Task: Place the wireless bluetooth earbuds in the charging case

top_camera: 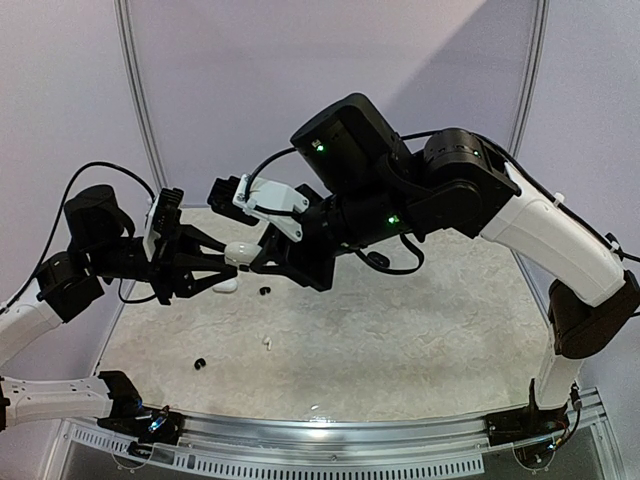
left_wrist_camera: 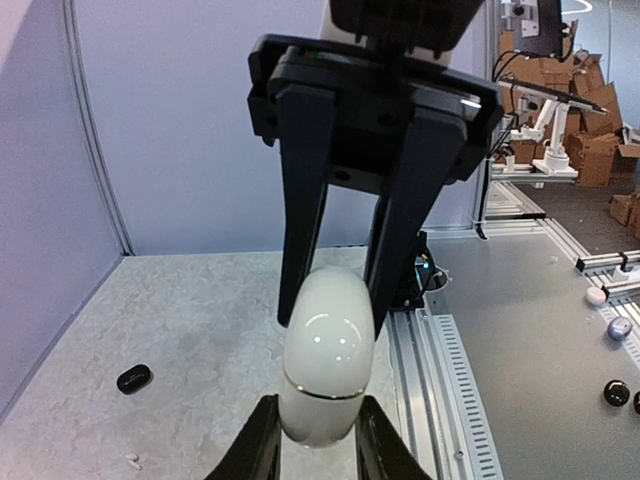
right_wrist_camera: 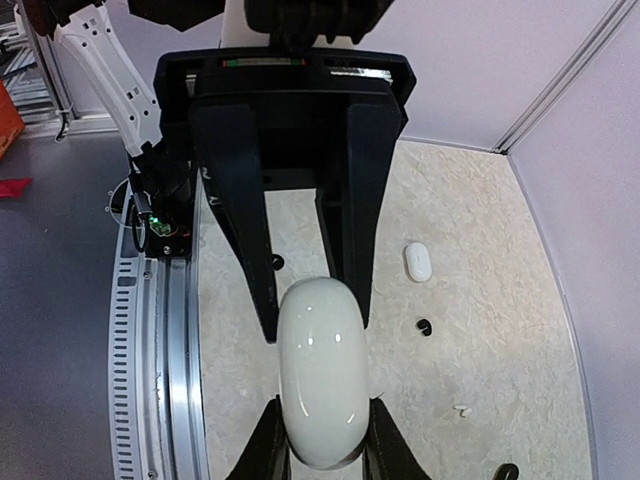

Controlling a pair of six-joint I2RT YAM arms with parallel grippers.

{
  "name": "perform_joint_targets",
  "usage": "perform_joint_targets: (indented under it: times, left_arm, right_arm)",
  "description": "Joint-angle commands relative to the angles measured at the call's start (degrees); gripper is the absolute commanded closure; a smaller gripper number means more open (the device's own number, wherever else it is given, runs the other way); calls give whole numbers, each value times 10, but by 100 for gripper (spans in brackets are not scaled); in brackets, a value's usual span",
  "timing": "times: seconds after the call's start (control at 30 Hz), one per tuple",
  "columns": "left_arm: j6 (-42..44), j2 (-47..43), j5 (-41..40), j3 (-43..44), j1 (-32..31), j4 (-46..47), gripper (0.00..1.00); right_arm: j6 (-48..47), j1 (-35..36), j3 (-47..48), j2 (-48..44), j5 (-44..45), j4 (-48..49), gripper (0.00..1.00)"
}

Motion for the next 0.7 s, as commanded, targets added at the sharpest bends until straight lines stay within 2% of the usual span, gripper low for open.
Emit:
perform_joint_targets:
  times: [0.0,0.07,0.23,0.4,0.5,0.53,0.6,0.67]
  left_arm:
    - [12,5,13,2,-11,-5,78]
    - [15,6,14,3,-12,-2,81]
    - [14,7,20,2,-13,7,100]
    - [9,9,22,0,-15,16,100]
    - [11,8,21,1,-15,16,100]
    - [10,6,21,1,-15,16,100]
    - [9,3,17,0,-15,16,100]
    - [18,-1,10,-2,-15,14,100]
  right_arm:
    - [-5,4,11,10,3,11,100]
    - [-6,4,11,11,2,11,100]
    - [-5,4,4,12,1,17,100]
    - [-12,3,-8,11,2,40,100]
    - [-9,2,-13,11,13,50,73]
    - [-6,0,-15,10,17,53,67]
    - [-1,-5,-25,7,22,64,59]
    - [6,-9,-40,1,20,78,56]
